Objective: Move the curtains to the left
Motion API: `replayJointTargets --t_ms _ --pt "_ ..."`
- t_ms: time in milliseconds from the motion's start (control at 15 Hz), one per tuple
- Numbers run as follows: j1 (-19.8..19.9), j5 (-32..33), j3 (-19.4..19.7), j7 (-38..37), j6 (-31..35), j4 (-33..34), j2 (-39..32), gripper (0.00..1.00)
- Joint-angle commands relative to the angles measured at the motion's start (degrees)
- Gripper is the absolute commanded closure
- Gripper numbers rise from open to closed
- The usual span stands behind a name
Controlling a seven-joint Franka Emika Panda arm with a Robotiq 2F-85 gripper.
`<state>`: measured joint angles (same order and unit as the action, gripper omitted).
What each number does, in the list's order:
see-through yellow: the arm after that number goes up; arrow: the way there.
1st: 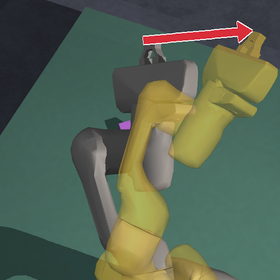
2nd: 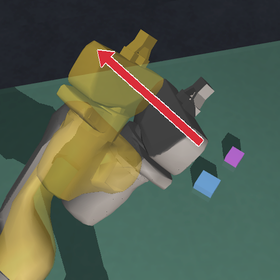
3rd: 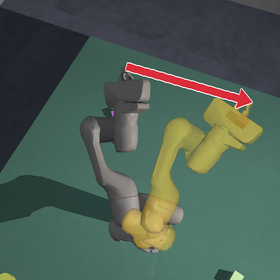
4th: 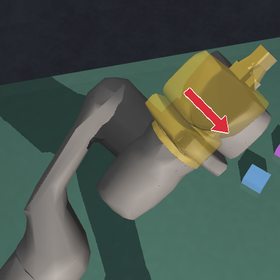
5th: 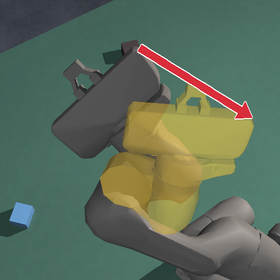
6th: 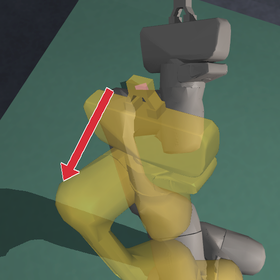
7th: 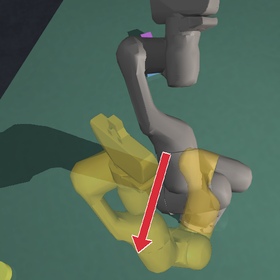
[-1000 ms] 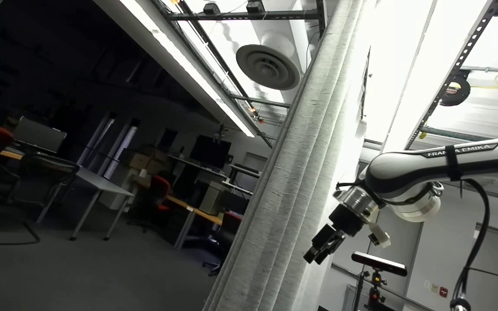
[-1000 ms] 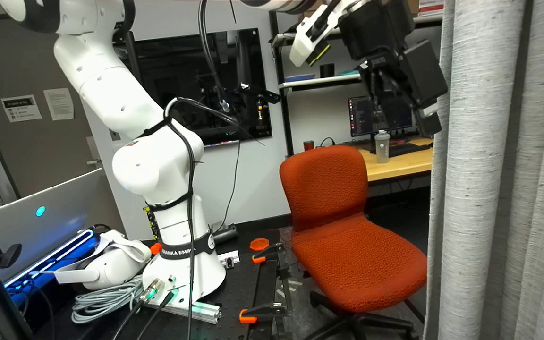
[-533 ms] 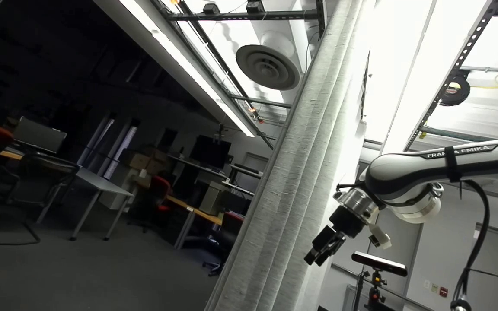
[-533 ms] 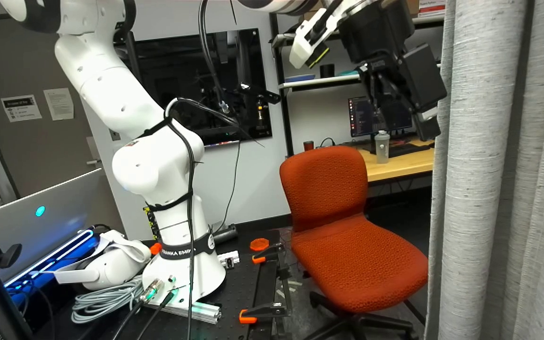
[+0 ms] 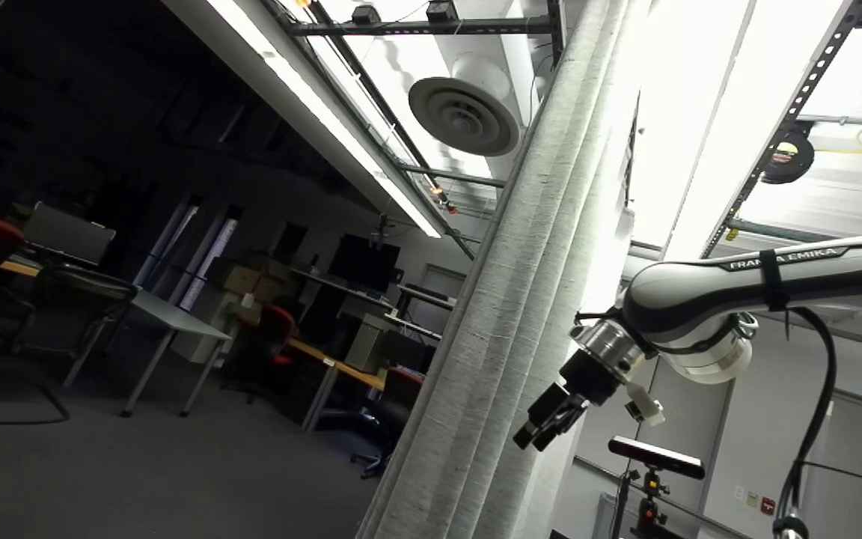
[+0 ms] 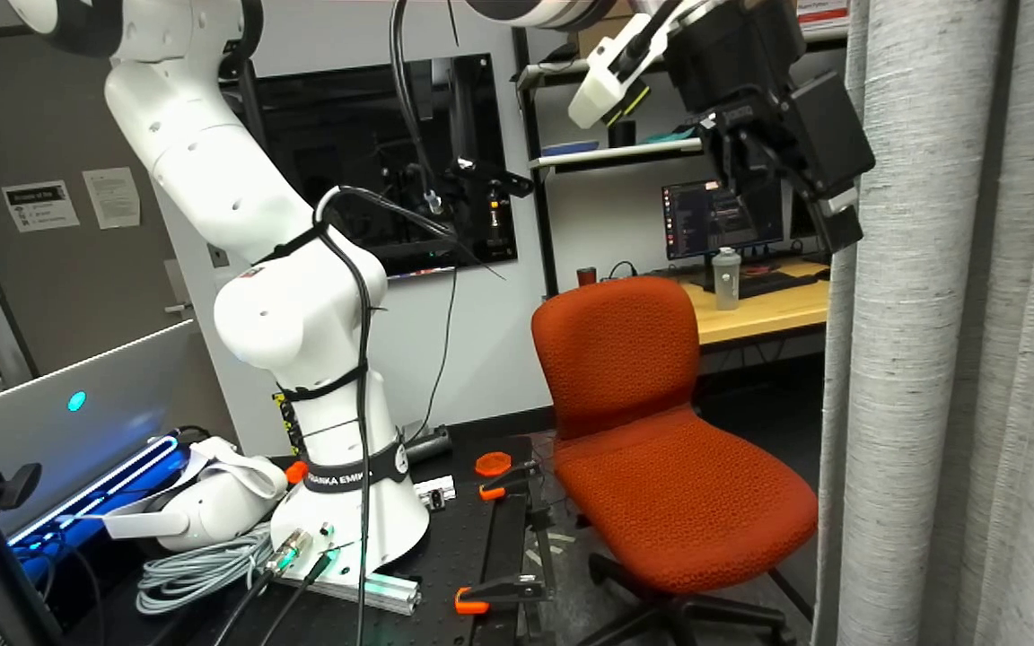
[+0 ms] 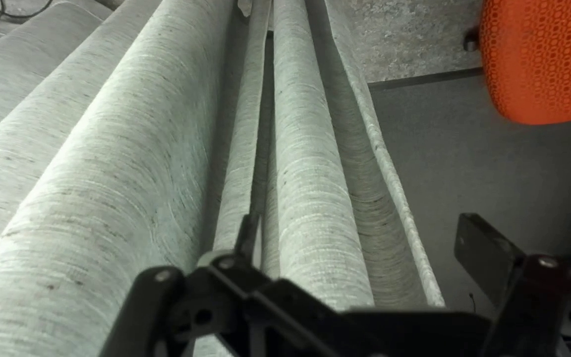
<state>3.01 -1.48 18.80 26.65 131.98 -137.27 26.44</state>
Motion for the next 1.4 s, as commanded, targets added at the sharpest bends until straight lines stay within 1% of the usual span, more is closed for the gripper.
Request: replayJointTargets --t_ms 0,467,600,933,1333 --pt "-1.5 -3.8 -0.9 0.0 3.6 3.0 -3.4 0.00" --pt "-3.1 -8.5 -1.7 0.2 13.2 7.2 -6.4 0.00" --pt "-3.9 -9.9 -1.8 0.2 15.0 8.9 -6.6 0.00" --pt "-7.3 -14.7 -2.0 0.3 18.7 15.1 -6.9 0.00" --pt "-10.6 -18.0 -1.9 0.2 24.1 22.6 -8.2 0.00"
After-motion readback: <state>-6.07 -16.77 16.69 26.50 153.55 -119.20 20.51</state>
